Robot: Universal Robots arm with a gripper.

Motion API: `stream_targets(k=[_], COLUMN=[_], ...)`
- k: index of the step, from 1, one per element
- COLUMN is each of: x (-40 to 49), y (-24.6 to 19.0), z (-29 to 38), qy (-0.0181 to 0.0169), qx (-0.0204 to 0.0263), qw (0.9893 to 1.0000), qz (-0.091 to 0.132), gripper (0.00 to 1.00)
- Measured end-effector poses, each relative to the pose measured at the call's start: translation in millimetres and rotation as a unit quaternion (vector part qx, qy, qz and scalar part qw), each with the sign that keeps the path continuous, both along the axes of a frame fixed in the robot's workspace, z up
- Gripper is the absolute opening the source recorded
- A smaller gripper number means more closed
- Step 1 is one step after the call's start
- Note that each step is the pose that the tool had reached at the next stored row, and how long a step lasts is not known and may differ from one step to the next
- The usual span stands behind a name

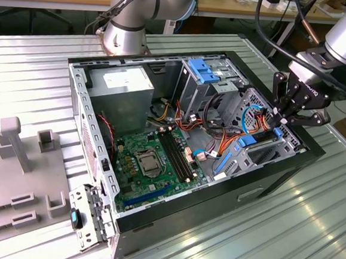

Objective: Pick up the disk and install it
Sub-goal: 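Insert the second disk wire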

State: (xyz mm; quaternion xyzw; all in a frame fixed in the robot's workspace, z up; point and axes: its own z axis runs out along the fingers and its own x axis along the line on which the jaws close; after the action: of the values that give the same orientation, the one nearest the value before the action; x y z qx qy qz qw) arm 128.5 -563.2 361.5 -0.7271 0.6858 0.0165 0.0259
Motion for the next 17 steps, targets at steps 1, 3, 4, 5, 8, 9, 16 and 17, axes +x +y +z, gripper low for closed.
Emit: stream_targets(k=[1, 3, 4, 5, 8, 9, 16, 17], x=[0.0, 0.0, 0.0, 0.0, 0.0, 0.5, 6.2, 6.2], y=[0.0, 0.0, 0.0, 0.0, 0.0, 0.0, 2.9, 5.5], z=[0.1, 0.1, 0.2, 0.2, 0.3, 0.5, 15.5, 18.1], qy=[0.0000, 0.0000, 0.0000, 0.0000, 0.0000, 0.0000, 0.0000, 0.0000], qx=[-0.0001, 0.0000, -0.0001, 0.0000, 0.0000, -0.0002, -0.0001, 0.0001], qw=[1.0000, 1.0000, 1.0000, 1.0000, 1.0000, 1.0000, 1.0000, 1.0000], qz=[0.000, 0.000, 0.000, 0.000, 0.000, 0.000, 0.000, 0.000], gripper=[0.11, 0.11, 0.11, 0.11, 0.11, 0.11, 0.11, 0.11])
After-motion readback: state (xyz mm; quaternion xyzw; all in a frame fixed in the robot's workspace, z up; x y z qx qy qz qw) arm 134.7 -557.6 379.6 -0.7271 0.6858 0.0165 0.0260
